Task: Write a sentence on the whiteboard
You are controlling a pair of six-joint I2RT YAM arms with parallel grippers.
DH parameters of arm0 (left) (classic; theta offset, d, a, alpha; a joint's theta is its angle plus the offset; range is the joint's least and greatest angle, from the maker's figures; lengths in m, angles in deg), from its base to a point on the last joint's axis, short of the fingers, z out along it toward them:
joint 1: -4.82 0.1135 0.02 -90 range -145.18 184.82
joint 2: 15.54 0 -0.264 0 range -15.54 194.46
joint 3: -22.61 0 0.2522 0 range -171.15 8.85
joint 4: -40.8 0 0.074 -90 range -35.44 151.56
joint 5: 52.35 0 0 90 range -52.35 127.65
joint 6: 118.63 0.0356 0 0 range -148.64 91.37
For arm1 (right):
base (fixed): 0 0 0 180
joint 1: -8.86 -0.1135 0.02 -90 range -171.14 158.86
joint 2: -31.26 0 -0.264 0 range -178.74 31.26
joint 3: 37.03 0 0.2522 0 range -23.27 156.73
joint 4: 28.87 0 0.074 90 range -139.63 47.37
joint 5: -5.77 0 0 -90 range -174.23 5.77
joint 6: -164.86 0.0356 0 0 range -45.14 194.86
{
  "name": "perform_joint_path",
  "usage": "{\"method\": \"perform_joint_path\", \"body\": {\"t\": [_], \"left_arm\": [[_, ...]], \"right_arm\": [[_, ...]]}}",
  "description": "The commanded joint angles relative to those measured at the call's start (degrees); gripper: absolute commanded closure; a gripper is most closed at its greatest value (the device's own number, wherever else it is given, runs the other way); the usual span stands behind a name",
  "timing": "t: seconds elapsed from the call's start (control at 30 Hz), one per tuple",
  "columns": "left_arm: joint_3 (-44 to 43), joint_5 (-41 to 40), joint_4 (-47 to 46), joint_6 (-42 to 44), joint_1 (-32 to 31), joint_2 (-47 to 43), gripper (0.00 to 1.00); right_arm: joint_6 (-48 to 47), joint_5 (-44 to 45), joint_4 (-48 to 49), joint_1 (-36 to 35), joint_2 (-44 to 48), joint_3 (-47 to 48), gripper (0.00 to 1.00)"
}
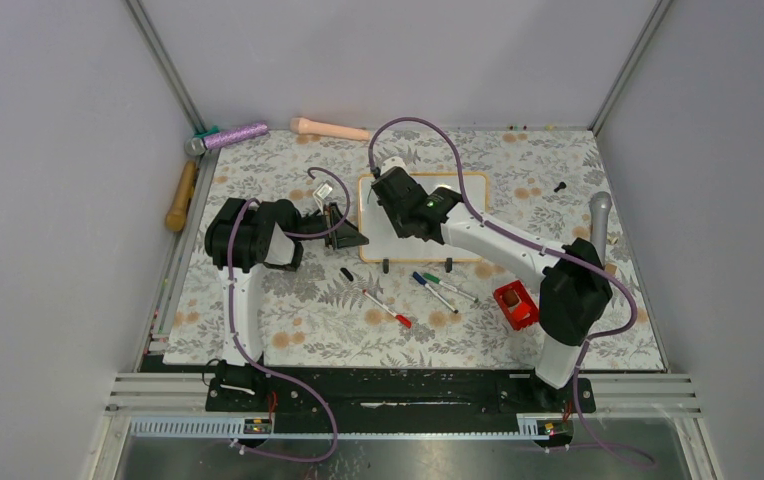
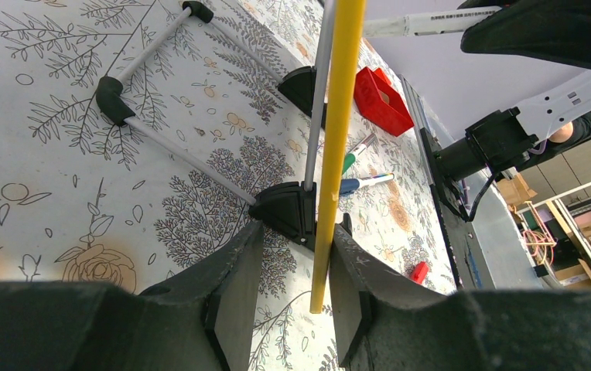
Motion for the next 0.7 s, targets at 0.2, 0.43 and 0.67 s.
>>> {"method": "perform_joint_path", "body": {"t": [0.2, 0.43, 0.67], "left_arm": [[-0.42, -0.71, -0.64, 2.14, -0.16, 1.39, 0.64], [-0.48, -0.77, -0.6, 2.13, -0.17, 1.39, 0.64], [-0.48, -0.73, -0.63, 2.1, -0.18, 1.4, 0.64]], "right_arm": [[0.49, -0.32, -0.09, 0.66, 0.87, -0.37, 1.0], [-0.54, 2.01, -0.13, 0.77, 0.53, 1.41, 1.0], [-0.88, 2.09, -0.81, 1.23, -0.63, 4.03, 1.0]]}}
